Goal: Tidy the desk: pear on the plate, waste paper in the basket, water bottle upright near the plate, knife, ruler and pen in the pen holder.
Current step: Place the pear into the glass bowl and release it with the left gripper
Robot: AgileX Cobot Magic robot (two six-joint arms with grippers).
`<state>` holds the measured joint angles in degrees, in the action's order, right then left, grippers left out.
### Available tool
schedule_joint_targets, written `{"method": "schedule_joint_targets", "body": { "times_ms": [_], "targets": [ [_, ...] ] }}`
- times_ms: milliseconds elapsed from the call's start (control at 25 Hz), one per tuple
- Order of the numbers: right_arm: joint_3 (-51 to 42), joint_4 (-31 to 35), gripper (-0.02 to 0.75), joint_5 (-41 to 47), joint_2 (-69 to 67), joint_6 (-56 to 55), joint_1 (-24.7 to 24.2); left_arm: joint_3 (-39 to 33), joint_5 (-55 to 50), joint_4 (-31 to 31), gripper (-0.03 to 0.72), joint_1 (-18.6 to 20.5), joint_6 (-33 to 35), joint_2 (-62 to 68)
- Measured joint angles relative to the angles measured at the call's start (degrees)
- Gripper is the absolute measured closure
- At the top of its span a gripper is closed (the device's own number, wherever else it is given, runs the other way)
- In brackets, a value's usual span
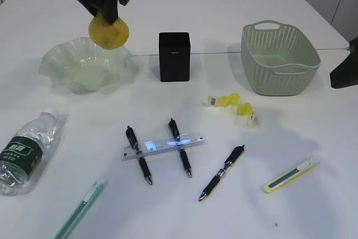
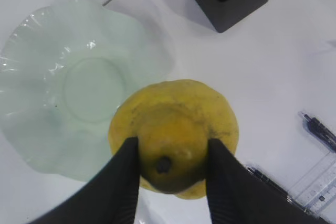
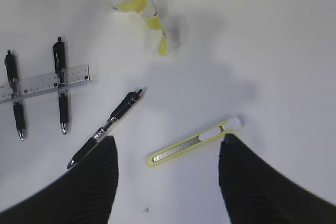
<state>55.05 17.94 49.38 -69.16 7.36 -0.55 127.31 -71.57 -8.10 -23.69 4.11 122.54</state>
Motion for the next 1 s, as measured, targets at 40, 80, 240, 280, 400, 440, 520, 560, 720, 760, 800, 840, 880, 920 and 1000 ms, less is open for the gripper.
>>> {"method": "schedule_joint_targets", "body": {
  "times_ms": [40, 80, 240, 280, 400, 440, 520, 560, 720, 760, 800, 840, 880, 920, 1000],
  "targets": [
    [0.0, 0.0, 0.26, -0.4, 0.0, 0.0, 0.0, 0.0, 0.0, 0.0, 0.431, 0.7, -0.7, -0.1],
    [0.0, 0.0, 0.26, -0.7, 0.0, 0.0, 0.0, 0.0, 0.0, -0.1, 0.431, 1.2, -1.3, -0.1],
    [0.0, 0.0, 0.26, -1.1, 0.0, 0.4, 0.0, 0.0, 0.0, -0.4, 0.431, 4.6, -2.8, -0.1],
    [0.0, 0.0, 0.26, -1.1, 0.0, 0.5, 0.0, 0.0, 0.0, -0.4, 0.431, 5.7, -3.2, -0.1],
    [0.0, 0.0, 0.26, -1.2, 0.0, 0.6, 0.0, 0.0, 0.0, -0.1, 0.431, 9.5, -5.2, -0.1],
    [0.0, 0.0, 0.26, -1.2, 0.0, 0.6, 0.0, 0.0, 0.0, 0.0, 0.431, 10.9, -5.5, -0.1],
    [0.0, 0.0, 0.26, -1.2, 0.0, 0.9, 0.0, 0.0, 0.3, 0.5, 0.431, 13.2, -5.9, -0.1],
    [0.0, 0.0, 0.26, -1.3, 0.0, 0.9, 0.0, 0.0, 0.8, 0.5, 0.431, 14.1, -5.8, -0.1],
    [0.0, 0.0, 0.26, -1.5, 0.0, 0.9, 0.0, 0.0, 3.0, 2.0, 0.431, 15.0, -6.0, 0.0],
    [0.0, 0.0, 0.26, -1.6, -0.1, 0.9, 0.0, 0.0, 3.9, 3.0, 0.431, 15.0, -6.0, 0.3],
    [0.0, 0.0, 0.26, -1.7, -0.1, 0.9, 0.0, 0.0, 4.8, 3.9, 0.43, 15.0, -6.0, 0.6],
    [0.0, 0.0, 0.26, -1.9, -0.1, 0.9, 0.0, 0.0, 5.6, 4.6, 0.43, 15.0, -6.0, 1.3],
    [0.0, 0.0, 0.26, -1.9, -0.1, 0.9, 0.0, 0.0, 6.4, 5.3, 0.43, 15.0, -6.0, 2.2],
    [0.0, 0.0, 0.26, -1.9, -0.1, 1.0, 0.0, 0.0, 7.3, 6.0, 0.43, 15.0, -6.0, 3.1],
    [0.0, 0.0, 0.26, -1.9, -0.1, 1.0, 0.0, 0.0, 8.8, 6.5, 0.43, 15.0, -6.0, 4.9]
  ]
}}
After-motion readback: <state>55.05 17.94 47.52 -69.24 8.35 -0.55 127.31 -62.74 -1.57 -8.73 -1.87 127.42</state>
